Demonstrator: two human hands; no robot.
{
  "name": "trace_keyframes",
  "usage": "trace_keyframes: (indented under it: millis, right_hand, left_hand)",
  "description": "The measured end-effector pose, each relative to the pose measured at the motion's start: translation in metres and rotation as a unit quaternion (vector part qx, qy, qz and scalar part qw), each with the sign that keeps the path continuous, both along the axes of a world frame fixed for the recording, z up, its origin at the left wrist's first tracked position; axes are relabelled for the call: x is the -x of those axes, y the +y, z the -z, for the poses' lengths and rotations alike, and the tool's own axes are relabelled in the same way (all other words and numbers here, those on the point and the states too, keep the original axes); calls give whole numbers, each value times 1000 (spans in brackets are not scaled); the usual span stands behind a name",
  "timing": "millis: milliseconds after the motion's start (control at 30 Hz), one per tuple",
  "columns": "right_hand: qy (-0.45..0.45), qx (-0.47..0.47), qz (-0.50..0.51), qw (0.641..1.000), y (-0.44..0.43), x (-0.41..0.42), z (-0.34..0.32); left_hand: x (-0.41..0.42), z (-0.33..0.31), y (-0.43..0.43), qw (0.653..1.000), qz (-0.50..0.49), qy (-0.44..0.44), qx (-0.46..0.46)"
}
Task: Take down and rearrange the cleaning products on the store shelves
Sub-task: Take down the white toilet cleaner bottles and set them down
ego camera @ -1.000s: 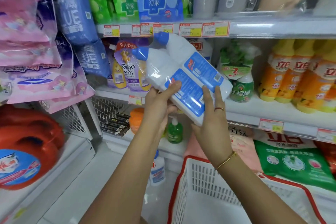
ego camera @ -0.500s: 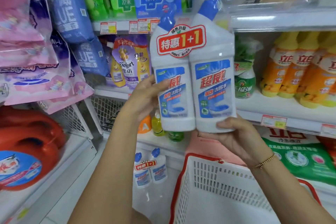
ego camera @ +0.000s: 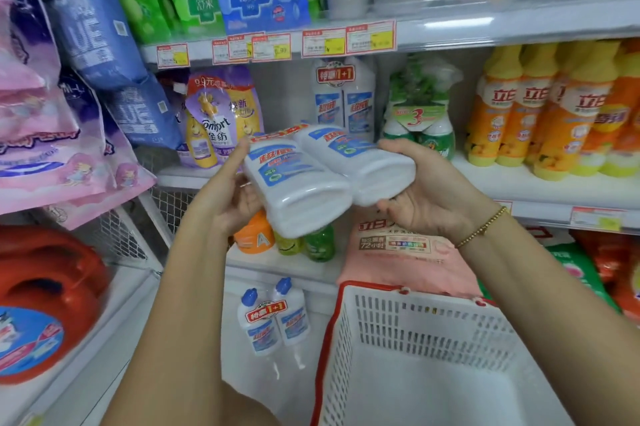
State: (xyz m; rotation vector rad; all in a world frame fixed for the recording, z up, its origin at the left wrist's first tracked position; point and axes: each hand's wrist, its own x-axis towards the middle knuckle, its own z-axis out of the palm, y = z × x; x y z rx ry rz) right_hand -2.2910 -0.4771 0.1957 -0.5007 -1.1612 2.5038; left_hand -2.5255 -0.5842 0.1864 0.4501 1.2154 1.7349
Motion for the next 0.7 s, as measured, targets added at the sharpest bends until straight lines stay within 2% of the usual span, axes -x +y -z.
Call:
trace_keyframes:
  millis: [100, 267, 367, 567, 633, 700]
  right_hand:
    - [6, 13, -18, 1000, 3, -1, 4]
    - [-23, -22, -41, 999, 14, 6, 30]
    - [-35, -3, -51, 998, 25, 12, 54]
    - [-70, -17, -67, 995, 36, 39, 118]
    - [-99, -54, -113, 987, 38, 50, 142]
    - [-168, -134, -147, 965, 36, 63, 162]
  left_hand:
    - [9, -1, -4, 999, 18, 33, 21]
    - [20, -1, 1, 996, 7, 66, 54]
    - [30, 3, 8, 993, 15, 82, 85]
    - [55, 25, -1, 968, 48, 211, 125]
    - [65, 38, -12, 959, 67, 254, 109]
    - [72, 57, -23, 953, 74, 276, 97]
